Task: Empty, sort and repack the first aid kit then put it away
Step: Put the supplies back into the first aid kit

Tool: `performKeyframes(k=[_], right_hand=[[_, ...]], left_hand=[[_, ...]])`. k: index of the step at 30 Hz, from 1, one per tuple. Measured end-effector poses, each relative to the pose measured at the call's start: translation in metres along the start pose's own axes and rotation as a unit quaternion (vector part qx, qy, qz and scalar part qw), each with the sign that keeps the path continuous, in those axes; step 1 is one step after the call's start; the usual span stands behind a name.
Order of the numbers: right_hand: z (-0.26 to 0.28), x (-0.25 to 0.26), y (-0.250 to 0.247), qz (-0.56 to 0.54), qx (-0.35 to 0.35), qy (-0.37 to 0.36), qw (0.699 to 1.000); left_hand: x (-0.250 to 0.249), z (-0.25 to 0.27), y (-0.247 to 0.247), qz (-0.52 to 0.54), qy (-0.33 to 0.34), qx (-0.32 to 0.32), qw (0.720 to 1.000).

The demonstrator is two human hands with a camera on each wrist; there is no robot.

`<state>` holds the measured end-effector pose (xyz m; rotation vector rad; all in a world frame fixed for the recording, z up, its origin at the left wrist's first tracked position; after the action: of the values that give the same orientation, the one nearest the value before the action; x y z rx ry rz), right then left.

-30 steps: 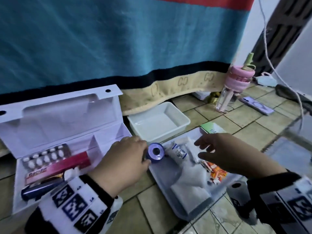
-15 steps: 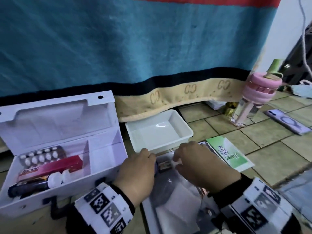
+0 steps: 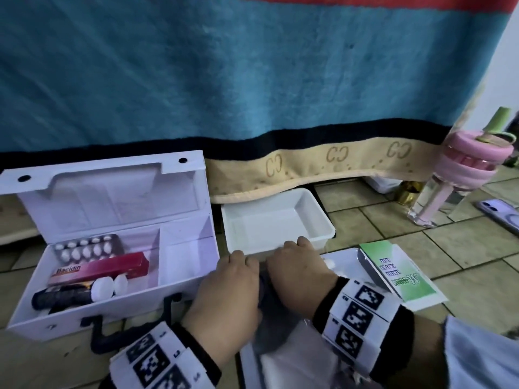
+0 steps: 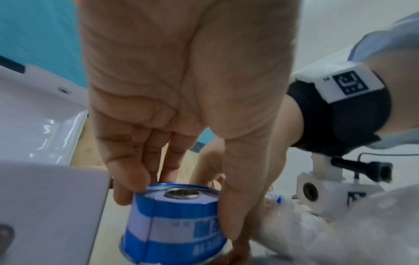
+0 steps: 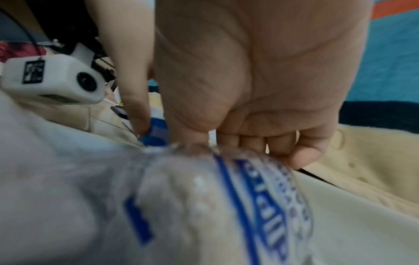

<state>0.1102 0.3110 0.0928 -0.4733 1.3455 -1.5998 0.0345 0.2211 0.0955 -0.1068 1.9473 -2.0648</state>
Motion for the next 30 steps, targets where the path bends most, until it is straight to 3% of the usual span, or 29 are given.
performKeyframes(k=[8, 11, 14, 18, 23, 30], right_hand=[[-0.006, 0.002, -0.004, -0.016, -0.027, -0.045, 0.998], [0.0, -0.002, -0.018, -0.142, -0.072, -0.052, 0.986], [0.006, -0.007, -0.036, -0.308, -0.094, -0.037, 0.946], [0.011, 0.005, -0.065, -0.432, -0.156, -0.035, 0.888], [0.001, 0.038, -0.086, -0.497, -0.207, -0.035, 0.842], [-0.036, 0.075, -0.101, -0.45, -0.172, -0.039, 0.876]], left_hand=[[0.025, 0.017, -0.034, 0.086, 0.002, -0.083, 0.993], [0.052, 0.027, -0.051, 0.102, -0.036, -0.116, 0.987], [0.091, 0.034, -0.062, 0.114, -0.093, -0.143, 0.979], [0.136, 0.035, -0.056, 0.096, -0.129, -0.082, 0.984], [0.162, 0.029, -0.043, 0.083, -0.073, -0.008, 0.994], [0.184, 0.02, -0.04, 0.087, -0.055, 0.079, 0.992]])
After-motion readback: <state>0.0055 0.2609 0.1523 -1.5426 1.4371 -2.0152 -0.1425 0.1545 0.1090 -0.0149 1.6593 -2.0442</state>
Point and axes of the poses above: each hand's wrist, its own z-axis away from the middle knuckle, its own y-axis out of the palm, x = y × z, the point moved 1 cm from there along -z, towards the middle knuckle, and after that the axes turned 2 degrees about x, right-handed, at the moved point
